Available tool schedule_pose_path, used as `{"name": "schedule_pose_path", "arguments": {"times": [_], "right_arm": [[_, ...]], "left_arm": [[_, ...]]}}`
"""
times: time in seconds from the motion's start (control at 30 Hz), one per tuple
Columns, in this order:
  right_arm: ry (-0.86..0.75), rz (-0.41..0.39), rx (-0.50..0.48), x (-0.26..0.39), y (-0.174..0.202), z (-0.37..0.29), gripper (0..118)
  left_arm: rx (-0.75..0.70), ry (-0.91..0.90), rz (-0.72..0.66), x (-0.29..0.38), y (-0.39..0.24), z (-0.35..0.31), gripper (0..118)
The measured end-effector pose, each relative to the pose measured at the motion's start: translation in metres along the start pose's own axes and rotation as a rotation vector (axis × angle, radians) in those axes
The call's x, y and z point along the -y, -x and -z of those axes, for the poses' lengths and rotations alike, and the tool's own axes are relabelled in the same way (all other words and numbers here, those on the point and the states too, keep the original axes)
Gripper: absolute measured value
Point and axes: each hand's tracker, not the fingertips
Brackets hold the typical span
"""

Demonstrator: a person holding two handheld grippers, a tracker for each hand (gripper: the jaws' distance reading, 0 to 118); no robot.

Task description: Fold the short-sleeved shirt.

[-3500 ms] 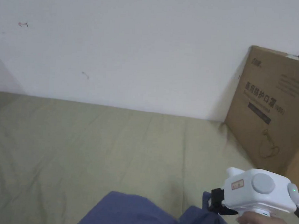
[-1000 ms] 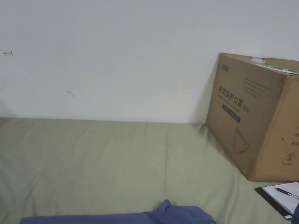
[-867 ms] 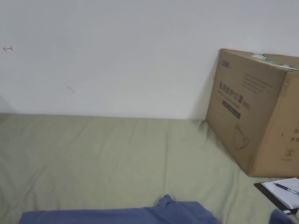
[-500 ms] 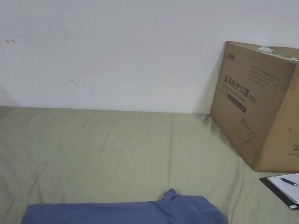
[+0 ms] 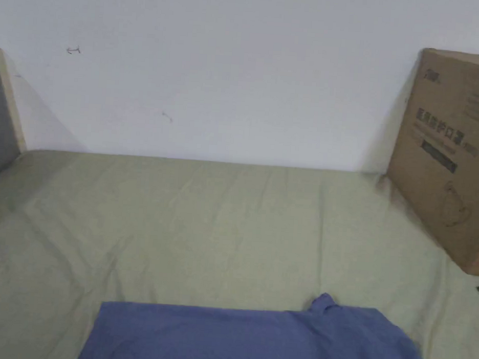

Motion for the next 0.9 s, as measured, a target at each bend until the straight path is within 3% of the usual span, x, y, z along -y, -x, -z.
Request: {"name": "schedule_pose_path", "arguments": {"times": [0.03, 0.1, 0.17, 0.23, 0.4, 0.5, 0.53, 0.57, 0.6, 0.63, 0.8, 0.9], "right_arm": [[-0.020, -0.002, -0.009, 0.001, 0.012, -0.003, 0], [-0.052, 0.013, -0.034, 0.000, 0.027, -0.005, 0], [-0.060, 0.044, -0.121, -0.007, 0.038, -0.002, 0], [-0.041, 0.034, -0.136, -0.016, 0.045, 0.001, 0], [-0.017, -0.044, -0.142, -0.028, 0.052, 0.016, 0], [0.027, -0.043, -0.131, -0.025, 0.048, 0.036, 0], [0.063, -0.019, -0.145, -0.021, 0.046, 0.045, 0], [0.089, 0.008, -0.146, -0.009, 0.031, 0.059, 0], [0.108, 0.030, -0.141, -0.006, 0.030, 0.065, 0], [0.132, 0.050, -0.143, -0.003, 0.029, 0.072, 0], [0.184, 0.028, -0.140, 0.006, 0.029, 0.092, 0], [0.208, 0.001, -0.132, 0.016, 0.021, 0.108, 0]], "left_arm": [[-0.015, -0.020, 0.017, 0.003, -0.003, -0.005, 0], [-0.090, -0.022, 0.103, 0.005, -0.006, -0.005, 0], [-0.035, 0.032, 0.137, -0.012, -0.004, 0.009, 0], [-0.041, 0.047, 0.161, -0.043, -0.005, 0.036, 0], [-0.126, 0.351, 0.203, -0.119, 0.013, 0.174, 0], [-0.148, 0.496, 0.254, -0.139, 0.026, 0.252, 0], [-0.150, 0.513, 0.225, -0.144, 0.034, 0.275, 8], [-0.147, 0.514, 0.190, -0.145, 0.040, 0.290, 33], [-0.165, 0.486, 0.148, -0.144, 0.045, 0.303, 84], [-0.182, 0.506, 0.138, -0.140, 0.050, 0.319, 116], [-0.205, 0.549, 0.164, -0.125, 0.061, 0.361, 113], [-0.217, 0.592, 0.254, -0.109, 0.055, 0.373, 113]]}}
